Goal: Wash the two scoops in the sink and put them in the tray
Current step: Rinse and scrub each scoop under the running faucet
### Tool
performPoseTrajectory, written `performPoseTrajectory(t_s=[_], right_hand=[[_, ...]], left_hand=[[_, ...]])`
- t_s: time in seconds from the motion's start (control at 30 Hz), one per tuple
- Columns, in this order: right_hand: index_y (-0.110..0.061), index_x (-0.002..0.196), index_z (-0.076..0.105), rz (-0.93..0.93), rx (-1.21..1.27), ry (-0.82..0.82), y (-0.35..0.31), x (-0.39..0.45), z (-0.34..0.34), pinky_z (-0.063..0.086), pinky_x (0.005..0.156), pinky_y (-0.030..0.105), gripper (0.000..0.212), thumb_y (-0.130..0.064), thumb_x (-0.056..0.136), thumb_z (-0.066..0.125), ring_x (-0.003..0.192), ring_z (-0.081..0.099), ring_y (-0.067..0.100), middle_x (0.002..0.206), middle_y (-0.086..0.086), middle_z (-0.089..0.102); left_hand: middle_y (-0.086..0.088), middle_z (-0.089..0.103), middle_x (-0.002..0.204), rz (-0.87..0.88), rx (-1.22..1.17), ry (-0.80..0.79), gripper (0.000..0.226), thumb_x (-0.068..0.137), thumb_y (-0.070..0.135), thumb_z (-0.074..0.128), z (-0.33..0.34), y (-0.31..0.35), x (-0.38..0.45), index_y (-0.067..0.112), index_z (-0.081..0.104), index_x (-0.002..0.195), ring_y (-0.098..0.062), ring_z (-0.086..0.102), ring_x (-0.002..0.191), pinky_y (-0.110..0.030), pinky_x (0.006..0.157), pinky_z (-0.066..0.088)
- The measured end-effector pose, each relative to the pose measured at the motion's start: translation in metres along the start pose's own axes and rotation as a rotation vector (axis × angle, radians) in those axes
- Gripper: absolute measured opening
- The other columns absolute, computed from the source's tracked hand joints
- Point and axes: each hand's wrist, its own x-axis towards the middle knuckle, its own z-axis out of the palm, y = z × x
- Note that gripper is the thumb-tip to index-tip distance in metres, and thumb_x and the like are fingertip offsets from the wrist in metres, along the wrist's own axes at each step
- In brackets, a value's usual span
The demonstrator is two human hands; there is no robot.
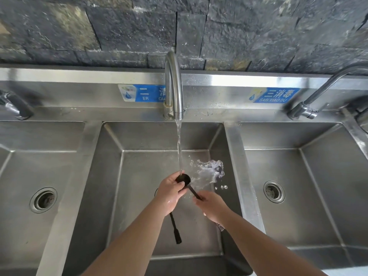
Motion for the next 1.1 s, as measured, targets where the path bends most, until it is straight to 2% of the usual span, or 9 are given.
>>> performPoseTrajectory(t_s=[0.1,0.17,0.3,0.4,0.53,0.73,0.9,1.0,1.1], right_hand=[[-0.031,0.087,0.066,-0.011,0.026,0.006,0.009,-0.003,-0.007,0.040,0.050,0.015,0.012,-0.036,0.092,0.056,0.058,0.058,0.005,0.072,-0.012,0.063],[-0.031,0.088,0.068,-0.016,0.093,0.051,0.017,-0.004,-0.012,0.043,0.053,0.013,0.006,-0.032,0.090,0.062,0.062,0.062,0.005,0.075,-0.011,0.067],[-0.022,0.076,0.072,0.010,0.376,0.092,0.028,-0.009,-0.018,0.050,0.057,0.024,0.013,-0.013,0.086,0.070,0.057,0.060,0.011,0.069,-0.007,0.069],[-0.017,0.083,0.073,0.048,0.616,0.078,0.030,-0.012,-0.021,0.043,0.046,0.022,0.020,0.001,0.086,0.064,0.052,0.056,0.014,0.063,0.001,0.066],[-0.003,0.094,0.070,0.045,0.921,0.048,0.025,-0.008,-0.022,0.042,0.044,0.024,0.020,0.013,0.086,0.059,0.052,0.055,0.019,0.065,0.013,0.064],[-0.003,0.090,0.069,0.031,1.153,0.125,0.010,-0.001,-0.022,0.051,0.051,0.023,0.019,0.014,0.085,0.060,0.057,0.063,0.018,0.071,0.011,0.067],[-0.003,0.093,0.066,0.038,1.245,0.234,0.001,0.004,-0.027,0.055,0.058,0.022,0.016,0.011,0.086,0.062,0.069,0.065,0.018,0.082,0.011,0.066],[-0.004,0.093,0.064,0.060,1.290,0.304,-0.004,0.006,-0.031,0.055,0.058,0.021,0.014,0.009,0.086,0.063,0.071,0.065,0.018,0.086,0.013,0.065],[-0.002,0.094,0.064,0.081,1.402,0.354,-0.009,0.009,-0.037,0.057,0.059,0.021,0.014,0.010,0.088,0.061,0.083,0.066,0.023,0.094,0.017,0.064]], left_hand=[[-0.014,0.066,0.112,0.048,-0.036,-0.040,0.053,0.086,-0.021,0.047,-0.010,0.010,-0.005,0.004,0.051,0.133,-0.025,0.069,0.100,-0.039,0.094,0.046],[-0.013,0.065,0.112,0.063,-0.018,-0.076,0.058,0.083,-0.022,0.050,-0.014,0.016,-0.009,0.005,0.050,0.134,-0.023,0.070,0.099,-0.038,0.096,0.045],[-0.013,0.064,0.112,0.099,0.026,-0.092,0.061,0.080,-0.022,0.055,-0.013,0.028,-0.019,0.009,0.051,0.133,-0.021,0.068,0.097,-0.032,0.090,0.050],[-0.015,0.058,0.110,0.150,0.043,-0.079,0.063,0.081,-0.023,0.052,-0.010,0.040,-0.026,0.007,0.049,0.137,-0.026,0.056,0.095,-0.037,0.095,0.042],[-0.021,0.055,0.120,0.196,0.036,-0.036,0.064,0.083,-0.024,0.048,-0.008,0.056,-0.033,0.008,0.045,0.139,-0.029,0.053,0.112,-0.035,0.100,0.042],[-0.017,0.056,0.116,0.254,0.045,-0.030,0.061,0.085,-0.022,0.049,-0.007,0.072,-0.038,0.021,0.053,0.127,-0.026,0.055,0.111,-0.026,0.089,0.048],[-0.011,0.058,0.104,0.257,0.078,0.008,0.063,0.086,-0.021,0.049,0.001,0.078,-0.035,0.011,0.044,0.140,-0.026,0.056,0.106,-0.030,0.091,0.047],[-0.013,0.057,0.113,0.253,0.095,0.009,0.061,0.087,-0.018,0.052,0.007,0.085,-0.033,0.013,0.046,0.139,-0.024,0.064,0.098,-0.034,0.092,0.049],[-0.015,0.054,0.125,0.247,0.103,0.012,0.058,0.089,-0.015,0.051,0.014,0.087,-0.029,0.014,0.044,0.139,-0.024,0.067,0.091,-0.040,0.095,0.050]])
